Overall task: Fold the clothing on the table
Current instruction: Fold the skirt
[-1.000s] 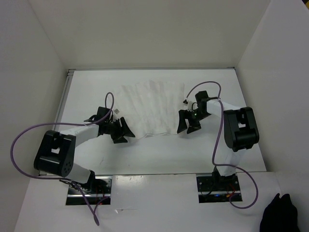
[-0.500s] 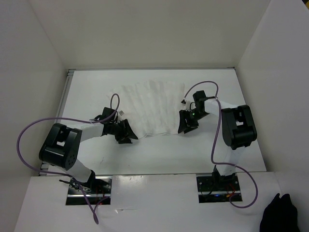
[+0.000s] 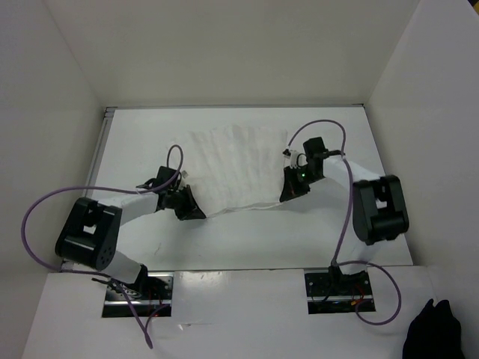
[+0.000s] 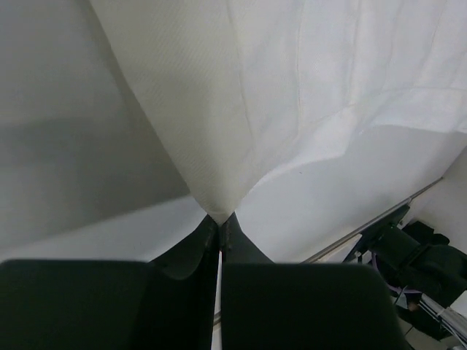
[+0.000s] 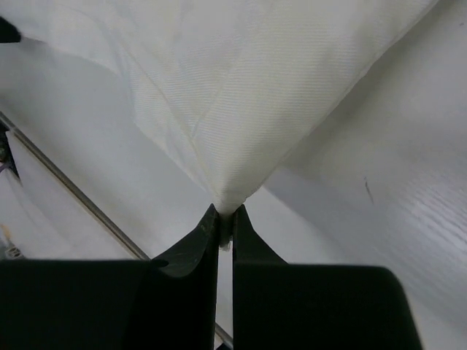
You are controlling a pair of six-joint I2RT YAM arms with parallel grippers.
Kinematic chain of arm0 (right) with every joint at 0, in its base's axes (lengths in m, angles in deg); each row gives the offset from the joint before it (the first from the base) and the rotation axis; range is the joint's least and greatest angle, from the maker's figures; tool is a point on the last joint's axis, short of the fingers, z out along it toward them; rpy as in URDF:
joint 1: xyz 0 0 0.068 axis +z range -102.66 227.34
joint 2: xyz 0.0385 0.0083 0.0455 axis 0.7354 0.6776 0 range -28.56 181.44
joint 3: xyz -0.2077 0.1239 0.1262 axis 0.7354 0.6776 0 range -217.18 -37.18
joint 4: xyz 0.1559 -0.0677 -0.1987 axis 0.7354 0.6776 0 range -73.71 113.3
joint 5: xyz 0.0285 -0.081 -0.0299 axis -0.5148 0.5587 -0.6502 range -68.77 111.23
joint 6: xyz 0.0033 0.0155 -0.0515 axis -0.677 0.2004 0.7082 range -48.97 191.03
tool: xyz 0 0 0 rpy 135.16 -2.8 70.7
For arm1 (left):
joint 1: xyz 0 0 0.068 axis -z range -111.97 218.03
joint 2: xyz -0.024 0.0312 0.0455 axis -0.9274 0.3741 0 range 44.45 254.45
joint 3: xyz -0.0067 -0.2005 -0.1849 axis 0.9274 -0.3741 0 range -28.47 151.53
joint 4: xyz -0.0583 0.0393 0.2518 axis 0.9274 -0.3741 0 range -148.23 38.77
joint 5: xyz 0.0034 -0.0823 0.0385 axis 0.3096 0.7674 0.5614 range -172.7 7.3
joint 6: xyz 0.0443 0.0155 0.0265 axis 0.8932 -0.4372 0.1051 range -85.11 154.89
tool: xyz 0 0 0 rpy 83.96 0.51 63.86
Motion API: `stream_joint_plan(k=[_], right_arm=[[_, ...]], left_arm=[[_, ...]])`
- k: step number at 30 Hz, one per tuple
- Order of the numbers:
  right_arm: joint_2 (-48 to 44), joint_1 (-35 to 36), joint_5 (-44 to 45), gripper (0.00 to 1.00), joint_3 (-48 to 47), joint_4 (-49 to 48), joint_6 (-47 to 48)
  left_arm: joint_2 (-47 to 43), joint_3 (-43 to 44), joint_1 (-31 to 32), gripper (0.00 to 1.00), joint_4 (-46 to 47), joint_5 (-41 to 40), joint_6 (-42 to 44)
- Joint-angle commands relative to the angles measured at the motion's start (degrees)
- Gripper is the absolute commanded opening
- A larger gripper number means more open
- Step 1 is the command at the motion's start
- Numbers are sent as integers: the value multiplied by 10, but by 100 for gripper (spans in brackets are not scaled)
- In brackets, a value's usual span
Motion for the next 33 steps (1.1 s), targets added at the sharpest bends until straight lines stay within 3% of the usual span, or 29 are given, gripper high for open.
stream_joint_plan(k=[1, 8, 10, 17, 21, 24, 29, 33], right_arm=[[-180, 5, -5, 0, 26, -35, 12], [-498, 19, 48, 0, 82, -84, 12], [-537, 19, 55, 0, 82, -70, 33], [-702, 19, 98, 0, 123, -30, 197], [-814, 19, 142, 0, 143, 24, 296], [-832, 19, 155, 0, 136, 83, 334], [-854, 19, 201, 0, 116, 82, 367], [-778, 19, 223, 0, 134, 47, 351]], left_arm=[[-80, -1, 3, 0, -28, -29, 11], [-266, 16, 20, 0, -117, -65, 31], [-308, 21, 20, 0, -143, -65, 38], [-491, 27, 49, 0, -214, -70, 17], [-533, 32, 49, 0, -203, -53, 5], [-538, 27, 54, 0, -191, -34, -1], [-526, 39, 59, 0, -203, -49, 10], [-494, 51, 59, 0, -167, -54, -1]])
